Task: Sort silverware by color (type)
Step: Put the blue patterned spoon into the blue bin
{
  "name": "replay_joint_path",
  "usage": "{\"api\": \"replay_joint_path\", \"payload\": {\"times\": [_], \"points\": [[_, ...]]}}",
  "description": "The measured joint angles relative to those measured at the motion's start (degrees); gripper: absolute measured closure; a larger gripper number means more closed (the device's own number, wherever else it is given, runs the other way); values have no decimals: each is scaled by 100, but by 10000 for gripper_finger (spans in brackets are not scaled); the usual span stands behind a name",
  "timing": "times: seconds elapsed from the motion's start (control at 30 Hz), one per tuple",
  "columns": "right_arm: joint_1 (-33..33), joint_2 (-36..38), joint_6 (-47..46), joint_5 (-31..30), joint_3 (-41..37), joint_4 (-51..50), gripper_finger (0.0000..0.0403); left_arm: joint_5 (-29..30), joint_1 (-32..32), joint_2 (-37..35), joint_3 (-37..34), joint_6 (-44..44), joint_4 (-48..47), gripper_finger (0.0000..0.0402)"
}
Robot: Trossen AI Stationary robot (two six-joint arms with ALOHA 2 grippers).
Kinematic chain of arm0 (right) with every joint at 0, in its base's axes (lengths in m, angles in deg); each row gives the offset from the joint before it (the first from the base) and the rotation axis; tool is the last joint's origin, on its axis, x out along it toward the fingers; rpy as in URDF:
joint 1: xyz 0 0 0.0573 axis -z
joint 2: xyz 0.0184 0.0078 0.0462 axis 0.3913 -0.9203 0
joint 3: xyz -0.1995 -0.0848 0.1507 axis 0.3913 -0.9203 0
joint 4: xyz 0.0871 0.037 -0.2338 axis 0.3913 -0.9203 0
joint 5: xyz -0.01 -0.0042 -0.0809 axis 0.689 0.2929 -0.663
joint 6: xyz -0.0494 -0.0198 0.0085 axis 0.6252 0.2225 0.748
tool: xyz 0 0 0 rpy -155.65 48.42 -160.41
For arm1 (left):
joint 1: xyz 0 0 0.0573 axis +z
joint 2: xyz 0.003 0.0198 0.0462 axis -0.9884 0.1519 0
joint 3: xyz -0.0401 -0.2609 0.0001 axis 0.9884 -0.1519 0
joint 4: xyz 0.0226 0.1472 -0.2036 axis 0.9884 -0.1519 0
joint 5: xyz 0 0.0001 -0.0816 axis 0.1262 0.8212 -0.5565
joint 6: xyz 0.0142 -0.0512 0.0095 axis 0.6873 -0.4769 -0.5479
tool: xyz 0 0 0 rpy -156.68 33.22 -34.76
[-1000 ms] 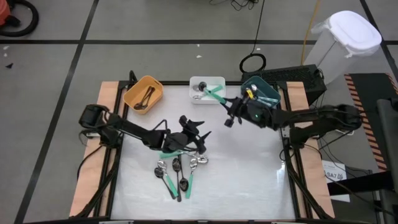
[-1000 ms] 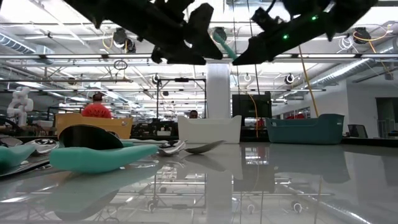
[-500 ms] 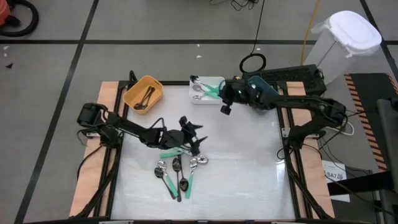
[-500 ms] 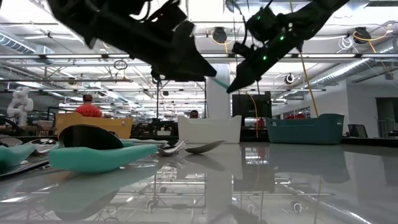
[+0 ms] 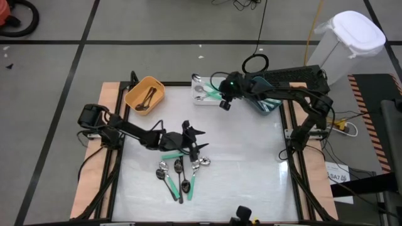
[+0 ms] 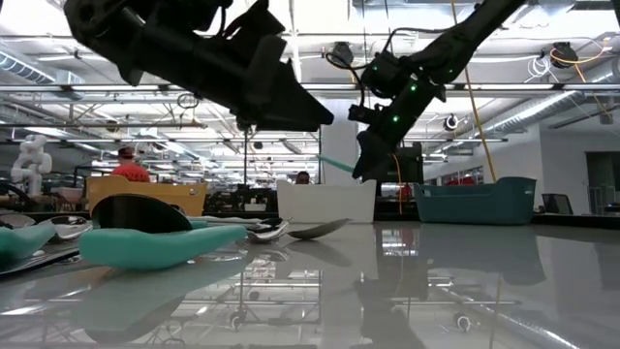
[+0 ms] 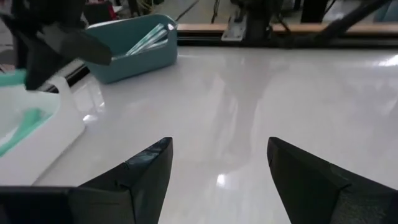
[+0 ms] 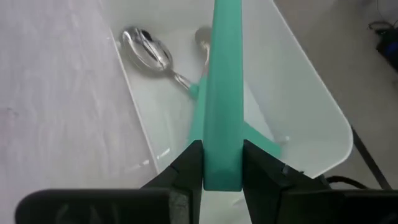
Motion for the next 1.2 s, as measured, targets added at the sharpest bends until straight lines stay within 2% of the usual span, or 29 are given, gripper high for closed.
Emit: {"api": "replay_joint_path", "payload": {"times": [0.27,0.4,0.9,1.2], "points": [[100,-77,170,43,87,-42,325,31,-2,0,528,140,-1537,140],[195,-77,194,295,87,-82,325,38,1,0,529,142,-1627,140],[265,-509,240,295,84,-121,325,44,3,0,529,143,-1622,140],[261,-446,392,282,91,-229,325,46,3,0,526,132,-1670,140]]}}
